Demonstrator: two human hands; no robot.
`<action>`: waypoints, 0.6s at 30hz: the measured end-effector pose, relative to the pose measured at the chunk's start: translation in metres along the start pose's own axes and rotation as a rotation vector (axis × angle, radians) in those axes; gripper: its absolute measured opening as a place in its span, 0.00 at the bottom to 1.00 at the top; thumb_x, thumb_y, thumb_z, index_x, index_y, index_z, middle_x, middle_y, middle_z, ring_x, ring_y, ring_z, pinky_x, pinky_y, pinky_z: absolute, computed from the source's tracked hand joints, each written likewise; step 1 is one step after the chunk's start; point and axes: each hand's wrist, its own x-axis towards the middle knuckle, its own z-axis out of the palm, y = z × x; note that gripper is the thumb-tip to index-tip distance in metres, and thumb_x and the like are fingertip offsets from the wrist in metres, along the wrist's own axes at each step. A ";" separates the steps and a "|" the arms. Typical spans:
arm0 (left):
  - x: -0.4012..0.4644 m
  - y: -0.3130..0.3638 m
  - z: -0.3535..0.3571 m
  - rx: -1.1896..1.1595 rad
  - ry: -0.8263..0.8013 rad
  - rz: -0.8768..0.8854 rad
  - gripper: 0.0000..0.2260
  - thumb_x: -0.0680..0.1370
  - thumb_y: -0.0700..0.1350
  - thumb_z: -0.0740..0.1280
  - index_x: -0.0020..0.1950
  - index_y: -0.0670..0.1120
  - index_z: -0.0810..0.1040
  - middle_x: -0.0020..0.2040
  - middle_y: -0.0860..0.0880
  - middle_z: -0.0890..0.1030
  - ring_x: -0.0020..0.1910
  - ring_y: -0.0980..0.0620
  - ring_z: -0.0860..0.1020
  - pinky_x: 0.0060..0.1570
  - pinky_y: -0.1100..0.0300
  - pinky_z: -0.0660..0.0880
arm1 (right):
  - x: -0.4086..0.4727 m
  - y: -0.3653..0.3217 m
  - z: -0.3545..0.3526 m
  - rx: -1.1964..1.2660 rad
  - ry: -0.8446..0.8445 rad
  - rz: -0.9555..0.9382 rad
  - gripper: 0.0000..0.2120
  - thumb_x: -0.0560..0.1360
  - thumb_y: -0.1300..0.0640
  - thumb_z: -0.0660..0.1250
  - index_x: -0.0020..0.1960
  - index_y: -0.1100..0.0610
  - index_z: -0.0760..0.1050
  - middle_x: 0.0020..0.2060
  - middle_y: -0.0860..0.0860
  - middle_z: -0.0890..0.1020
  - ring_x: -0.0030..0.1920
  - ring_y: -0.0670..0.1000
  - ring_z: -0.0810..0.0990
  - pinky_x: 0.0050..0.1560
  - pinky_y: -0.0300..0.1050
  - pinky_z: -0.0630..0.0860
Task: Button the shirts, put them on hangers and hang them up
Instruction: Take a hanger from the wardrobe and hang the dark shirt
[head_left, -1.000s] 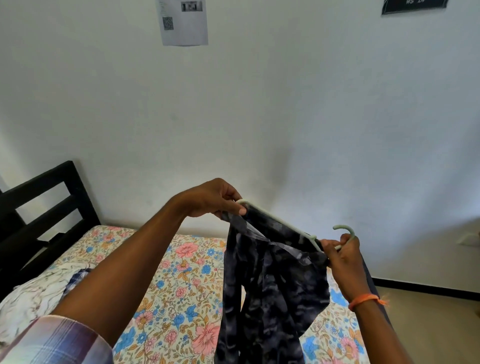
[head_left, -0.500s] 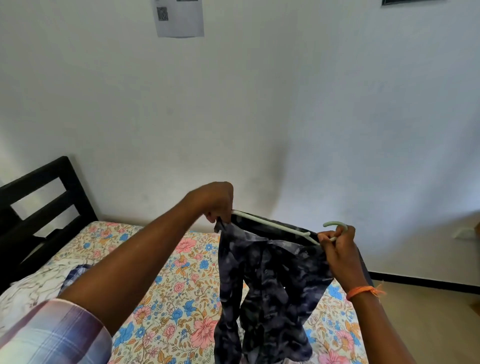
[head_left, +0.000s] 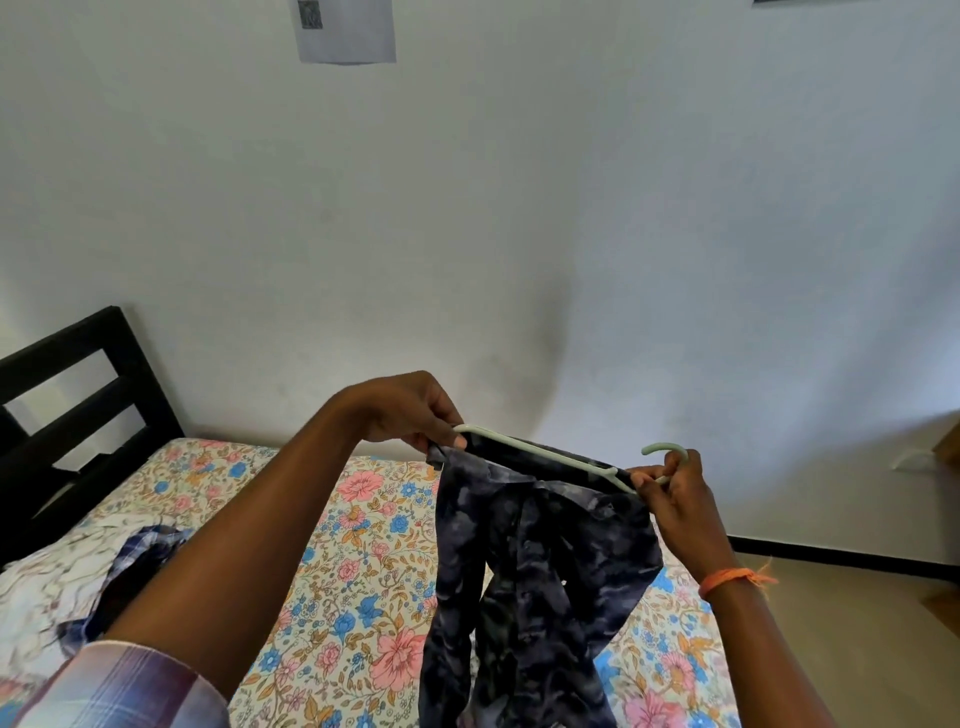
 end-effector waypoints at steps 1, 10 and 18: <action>0.000 -0.002 0.002 -0.035 -0.010 0.014 0.08 0.74 0.35 0.72 0.52 0.35 0.83 0.43 0.39 0.83 0.38 0.50 0.80 0.40 0.62 0.79 | -0.001 0.001 -0.001 0.019 -0.004 0.004 0.11 0.79 0.63 0.67 0.56 0.57 0.66 0.45 0.57 0.83 0.50 0.50 0.84 0.50 0.48 0.81; 0.011 -0.021 0.021 -0.249 0.144 -0.078 0.08 0.78 0.36 0.69 0.53 0.32 0.81 0.39 0.41 0.79 0.36 0.50 0.76 0.35 0.63 0.78 | -0.018 -0.007 0.004 0.363 0.030 0.176 0.18 0.72 0.55 0.74 0.57 0.54 0.69 0.43 0.57 0.83 0.49 0.54 0.84 0.50 0.46 0.79; 0.018 0.009 0.082 0.933 0.570 -0.165 0.08 0.74 0.33 0.63 0.51 0.41 0.77 0.49 0.43 0.78 0.53 0.43 0.76 0.47 0.56 0.72 | -0.018 -0.023 0.026 0.083 0.149 0.082 0.23 0.65 0.62 0.81 0.47 0.49 0.69 0.37 0.50 0.81 0.37 0.44 0.81 0.40 0.34 0.75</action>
